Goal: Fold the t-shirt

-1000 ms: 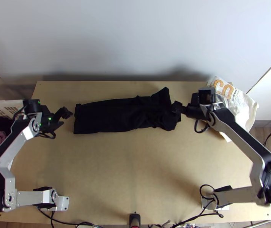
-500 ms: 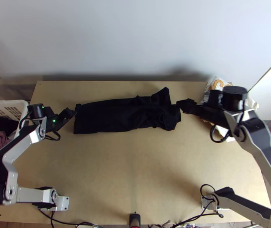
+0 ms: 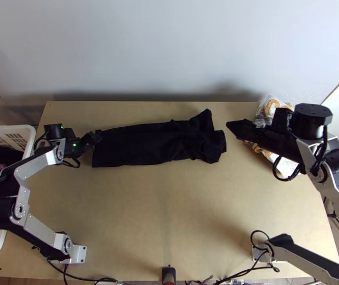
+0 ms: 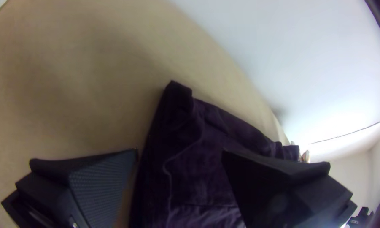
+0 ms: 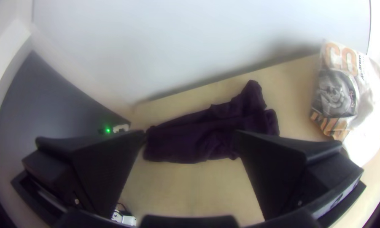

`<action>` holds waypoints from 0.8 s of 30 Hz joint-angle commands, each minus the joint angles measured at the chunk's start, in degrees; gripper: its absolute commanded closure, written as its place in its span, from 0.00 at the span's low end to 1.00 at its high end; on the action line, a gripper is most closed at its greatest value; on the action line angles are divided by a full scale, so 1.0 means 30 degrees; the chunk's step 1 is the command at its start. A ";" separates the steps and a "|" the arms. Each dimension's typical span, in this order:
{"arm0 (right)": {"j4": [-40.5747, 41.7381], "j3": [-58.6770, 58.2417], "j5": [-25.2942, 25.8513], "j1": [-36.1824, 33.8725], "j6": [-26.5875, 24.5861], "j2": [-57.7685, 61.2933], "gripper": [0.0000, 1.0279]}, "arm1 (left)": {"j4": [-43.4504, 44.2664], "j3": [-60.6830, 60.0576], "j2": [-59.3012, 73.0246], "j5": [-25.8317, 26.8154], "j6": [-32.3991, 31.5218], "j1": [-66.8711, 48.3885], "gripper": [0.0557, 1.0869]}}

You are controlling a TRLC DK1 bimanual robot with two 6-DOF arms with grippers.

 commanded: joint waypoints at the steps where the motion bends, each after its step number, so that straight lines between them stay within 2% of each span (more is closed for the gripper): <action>1: -0.0407 0.0671 -0.0012 -0.0292 0.0343 0.0001 0.04 | -0.2243 0.1727 0.1628 0.0448 0.1177 -0.1029 0.07; 2: -0.0524 0.0847 0.0017 -0.0380 0.0343 0.0001 0.04 | -0.3004 0.1962 0.1687 0.0566 0.1880 -0.1380 0.08; 6: -0.1052 0.1667 0.0017 -0.0644 0.0313 0.0001 0.04 | -0.4323 0.2694 0.2097 0.1913 0.1938 -0.2435 0.08; 7: -0.1198 0.1902 0.0017 -0.0761 0.0313 0.0001 0.04 | -0.4323 0.2811 0.2273 0.1913 0.1938 -0.2699 0.15; 8: -0.1315 0.2077 0.0017 -0.0849 0.0313 0.0001 0.04 | -0.4352 0.2987 0.2449 0.1943 0.1938 -0.2786 0.29; 9: -0.1374 0.2253 0.0017 -0.0849 0.0313 0.0001 0.04 | -0.4498 0.3251 0.2654 0.2030 0.1938 -0.2845 0.49; 10: -0.1432 0.2400 0.0017 -0.0878 0.0313 0.0001 0.04 | -0.4704 0.3544 0.2859 0.2060 0.1997 -0.2874 0.86; 11: -0.1491 0.2575 0.0017 -0.0907 0.0313 0.0001 0.04 | -0.5231 0.3866 0.3123 0.2060 0.1997 -0.2874 0.95; 13: -0.1579 0.2986 0.0017 -0.0936 0.0313 0.0001 0.04 | -0.6579 0.3954 0.3123 0.2030 0.3227 -0.3138 0.96; 16: -0.1579 0.3366 0.0046 -0.0995 0.0255 0.0031 0.04 | -0.6520 0.2606 0.2068 0.1913 0.3901 -0.3167 0.96; 20: -0.1579 0.3308 0.0046 -0.1112 0.0196 0.0148 0.04 | -0.7370 0.1581 0.0632 0.1972 0.4751 -0.1204 0.96; 24: -0.1345 0.3073 0.0017 -0.1054 0.0343 0.0206 0.04 | -1.0680 0.0936 -0.0950 0.2323 0.7944 0.1813 0.96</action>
